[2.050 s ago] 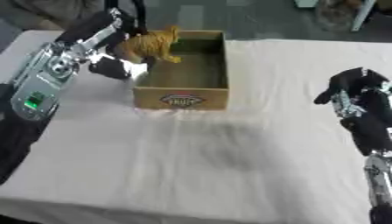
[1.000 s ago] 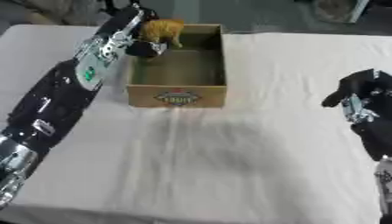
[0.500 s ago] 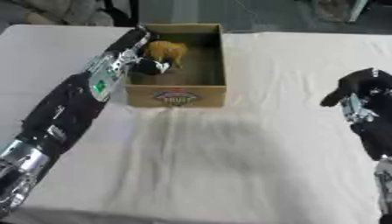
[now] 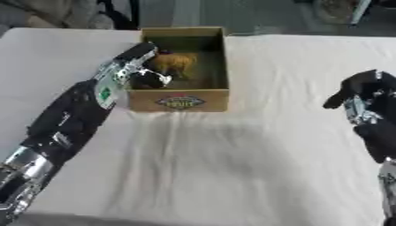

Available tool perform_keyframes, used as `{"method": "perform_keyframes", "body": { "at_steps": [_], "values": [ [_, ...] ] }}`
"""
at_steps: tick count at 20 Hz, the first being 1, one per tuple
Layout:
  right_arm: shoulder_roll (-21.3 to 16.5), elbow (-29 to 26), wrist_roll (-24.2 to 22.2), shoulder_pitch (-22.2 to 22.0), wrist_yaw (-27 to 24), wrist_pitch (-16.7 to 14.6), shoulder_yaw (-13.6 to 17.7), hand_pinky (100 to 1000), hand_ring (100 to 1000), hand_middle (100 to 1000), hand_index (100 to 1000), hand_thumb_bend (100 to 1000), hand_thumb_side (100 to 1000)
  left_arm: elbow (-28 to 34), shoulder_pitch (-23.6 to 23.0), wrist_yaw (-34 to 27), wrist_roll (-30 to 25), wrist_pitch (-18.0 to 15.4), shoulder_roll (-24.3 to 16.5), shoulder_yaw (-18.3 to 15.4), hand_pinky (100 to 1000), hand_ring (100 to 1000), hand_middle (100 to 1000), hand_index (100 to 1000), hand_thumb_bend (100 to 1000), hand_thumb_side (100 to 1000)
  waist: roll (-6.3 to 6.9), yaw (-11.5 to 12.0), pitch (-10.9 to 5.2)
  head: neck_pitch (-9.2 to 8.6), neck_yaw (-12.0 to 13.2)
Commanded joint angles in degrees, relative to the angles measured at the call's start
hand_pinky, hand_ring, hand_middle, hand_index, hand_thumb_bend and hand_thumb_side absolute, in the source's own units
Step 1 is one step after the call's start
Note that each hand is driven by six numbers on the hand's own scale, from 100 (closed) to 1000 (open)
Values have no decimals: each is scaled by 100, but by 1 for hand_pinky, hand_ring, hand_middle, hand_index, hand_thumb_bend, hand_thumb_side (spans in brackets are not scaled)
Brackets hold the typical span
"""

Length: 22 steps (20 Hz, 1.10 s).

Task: Pick up objects on the table and place them in the box.

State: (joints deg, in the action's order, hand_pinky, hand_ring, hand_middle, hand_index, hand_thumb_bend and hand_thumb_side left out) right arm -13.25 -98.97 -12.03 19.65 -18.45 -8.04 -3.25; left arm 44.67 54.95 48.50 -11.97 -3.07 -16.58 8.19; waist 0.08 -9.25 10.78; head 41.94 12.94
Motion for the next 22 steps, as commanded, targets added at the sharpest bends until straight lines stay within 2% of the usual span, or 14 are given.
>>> {"method": "perform_keyframes", "body": {
  "at_steps": [1, 3, 5, 7, 8, 10, 11, 12, 13, 18, 22],
  "values": [
    [-40, -116, 15, 65, -32, -4, 25, 450, 401, 277, 505, 100, 158, 12, 14, 81, -94, 3, -10, -2, 732, 779, 784, 831, 407, 318, -7, 4, -77, -73, -17],
    [-47, -114, 22, 61, -28, -6, 32, 450, 401, 277, 505, 100, 157, 68, 4, 194, -106, 42, -34, 8, 815, 850, 841, 854, 517, 522, -7, 13, -74, -70, -28],
    [-54, -113, 30, 55, -24, -9, 41, 450, 401, 277, 505, 100, 158, 178, -9, 368, -53, 116, -64, 25, 839, 869, 862, 861, 550, 597, -7, 26, -72, -71, -38],
    [-57, -111, 35, 51, -20, -10, 44, 450, 401, 277, 505, 100, 158, 269, -26, 486, -8, 178, -71, 36, 848, 876, 871, 864, 566, 629, -7, 33, -72, -69, -44],
    [-59, -110, 36, 50, -18, -10, 45, 450, 401, 277, 505, 100, 158, 303, -31, 521, 13, 199, -75, 39, 872, 886, 885, 873, 539, 753, -8, 38, -73, -71, -48],
    [-65, -108, 40, 42, -16, -13, 50, 450, 401, 277, 505, 100, 157, 473, -79, 612, 191, 295, -97, 66, 902, 897, 900, 879, 511, 813, -12, 61, -78, -88, -64],
    [-66, -110, 41, 40, -17, -16, 53, 450, 401, 277, 505, 100, 157, 581, -114, 630, 285, 344, -106, 86, 908, 901, 905, 882, 496, 821, -15, 72, -79, -99, -78],
    [-68, -110, 43, 37, -18, -17, 57, 450, 401, 277, 505, 100, 157, 683, -147, 629, 356, 391, -117, 107, 917, 905, 912, 885, 409, 836, -16, 81, -81, -102, -88],
    [-70, -110, 48, 34, -19, -18, 63, 450, 401, 277, 505, 100, 156, 804, -182, 601, 423, 439, -135, 122, 926, 911, 921, 889, 364, 835, -17, 89, -83, -103, -97],
    [-88, -103, 53, 4, -13, -20, 72, 450, 401, 276, 505, 100, 158, 1685, -402, 143, 563, 617, -293, 241, 942, 920, 939, 899, 275, 821, -11, 141, -97, -154, -149],
    [-105, -102, 67, -10, -5, -28, 90, 450, 400, 276, 505, 100, 158, 2650, -634, -416, 589, 769, -467, 317, 945, 919, 940, 898, 261, 767, -13, 185, -96, -153, -178]
  ]
}}
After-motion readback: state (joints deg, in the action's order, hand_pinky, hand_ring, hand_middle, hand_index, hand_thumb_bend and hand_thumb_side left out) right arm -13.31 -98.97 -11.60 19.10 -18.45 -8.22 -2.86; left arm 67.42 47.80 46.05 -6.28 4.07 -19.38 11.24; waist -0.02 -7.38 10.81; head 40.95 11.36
